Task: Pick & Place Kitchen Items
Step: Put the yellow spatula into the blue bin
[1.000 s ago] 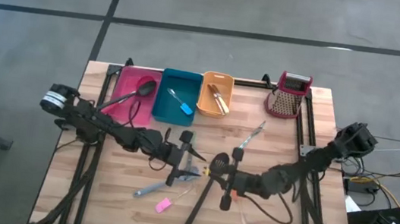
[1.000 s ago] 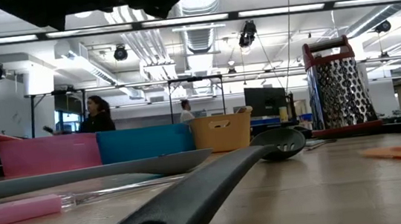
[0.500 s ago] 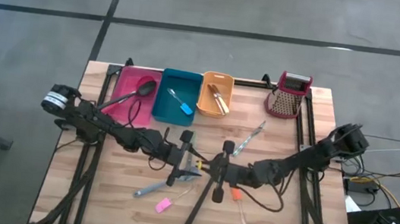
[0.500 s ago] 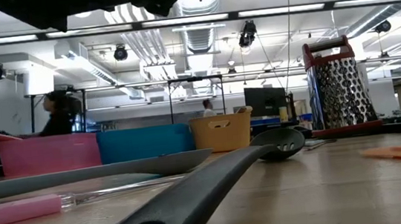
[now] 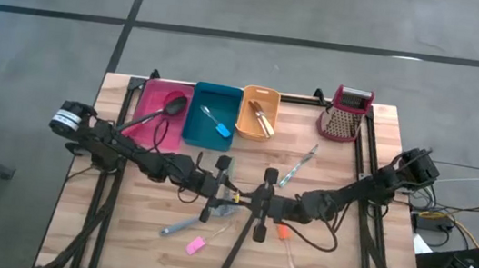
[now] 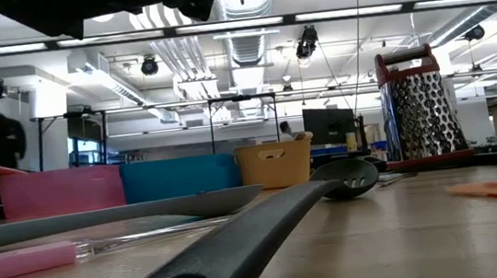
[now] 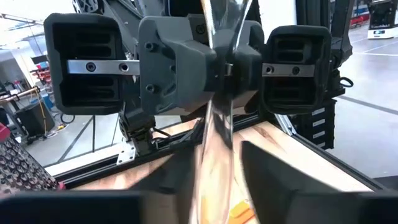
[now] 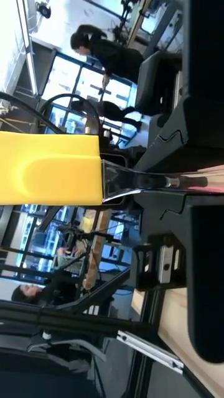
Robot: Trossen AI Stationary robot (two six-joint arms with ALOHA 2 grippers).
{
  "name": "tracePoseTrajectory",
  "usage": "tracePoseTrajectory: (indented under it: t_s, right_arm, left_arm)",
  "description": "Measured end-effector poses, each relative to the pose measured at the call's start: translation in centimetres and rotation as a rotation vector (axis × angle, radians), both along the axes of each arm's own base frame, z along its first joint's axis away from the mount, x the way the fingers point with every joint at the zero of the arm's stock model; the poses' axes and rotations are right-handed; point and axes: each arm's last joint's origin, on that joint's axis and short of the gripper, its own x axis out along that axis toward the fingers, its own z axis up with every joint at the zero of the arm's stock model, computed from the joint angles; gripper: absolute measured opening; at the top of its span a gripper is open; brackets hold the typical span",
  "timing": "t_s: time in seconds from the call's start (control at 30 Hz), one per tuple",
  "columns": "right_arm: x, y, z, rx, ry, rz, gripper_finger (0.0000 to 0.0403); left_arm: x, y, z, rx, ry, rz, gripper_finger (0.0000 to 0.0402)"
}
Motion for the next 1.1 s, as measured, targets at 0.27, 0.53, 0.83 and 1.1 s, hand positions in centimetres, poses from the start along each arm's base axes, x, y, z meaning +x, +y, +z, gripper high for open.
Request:
tracePoseTrajectory:
  t_s: [0.27, 0.53, 0.83, 1.1]
  right_arm:
    - [0.0, 0.0, 0.0, 0.006, 0.004, 0.012, 0.0019]
    - [-0.1, 0.0, 0.1, 0.010, 0.011, -0.041, 0.0054]
    - [-1.8, 0.3, 0.8, 0.017, 0.099, -0.316, 0.0139]
    - [-2.5, 0.0, 0.5, 0.051, 0.169, -0.460, 0.0180]
  left_arm:
    - [0.0, 0.0, 0.0, -0.006, 0.009, -0.001, 0.0065]
    - [-1.3, 0.4, 1.1, -0.019, 0.087, 0.022, 0.0065]
    - [-6.9, 2.0, 5.1, -0.005, 0.177, 0.328, 0.0065]
    - [-11.4, 4.7, 8.1, -0.057, 0.177, 0.696, 0.0065]
